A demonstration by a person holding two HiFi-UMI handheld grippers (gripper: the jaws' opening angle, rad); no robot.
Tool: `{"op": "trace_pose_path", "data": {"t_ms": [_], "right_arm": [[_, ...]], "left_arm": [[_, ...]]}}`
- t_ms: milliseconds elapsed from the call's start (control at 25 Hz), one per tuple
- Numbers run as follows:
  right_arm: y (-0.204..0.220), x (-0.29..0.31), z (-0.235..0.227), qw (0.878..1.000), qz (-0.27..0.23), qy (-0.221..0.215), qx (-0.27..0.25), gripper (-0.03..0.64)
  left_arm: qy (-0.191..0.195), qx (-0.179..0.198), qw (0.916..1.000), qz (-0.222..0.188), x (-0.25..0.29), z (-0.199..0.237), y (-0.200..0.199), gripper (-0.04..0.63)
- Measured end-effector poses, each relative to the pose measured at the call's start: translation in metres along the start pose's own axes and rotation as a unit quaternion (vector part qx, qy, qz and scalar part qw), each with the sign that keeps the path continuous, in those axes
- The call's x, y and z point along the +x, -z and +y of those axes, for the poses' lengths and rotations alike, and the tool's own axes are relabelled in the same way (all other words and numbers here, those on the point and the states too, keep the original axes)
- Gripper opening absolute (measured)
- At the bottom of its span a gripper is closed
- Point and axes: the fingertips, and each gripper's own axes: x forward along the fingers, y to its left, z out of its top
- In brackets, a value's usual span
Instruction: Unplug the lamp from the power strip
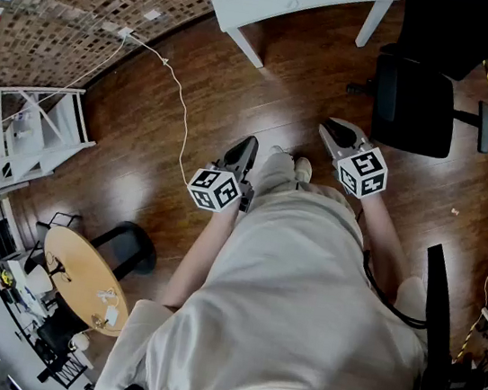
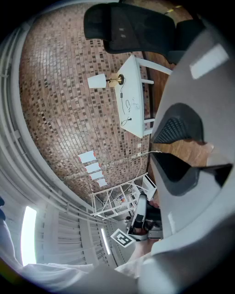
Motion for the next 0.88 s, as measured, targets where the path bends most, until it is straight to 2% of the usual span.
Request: {"op": "trace_pose_path", "data": {"t_ms": [240,480,880], "right_arm": [[0.000,0.020,0.003,1.000,0.008,-0.010,0.000,0.052],[0.002,0.035,-0.005,1.000,0.019,0.005,0.004,0.052],[-0.046,0.084,-0.011,0.999,-0.001,0.035,0.001,0.052]], "left_arm": [[0.008,-0.007,0.9999,0.010,0.013,0.009,0.002,0.003],[0.019,-0.009,0.9997,0.016,0.026,0.024,-0.008,0.003],[0.053,0.021,0.9983,0.009,0.050,0.066,-0.082,0.003]]}}
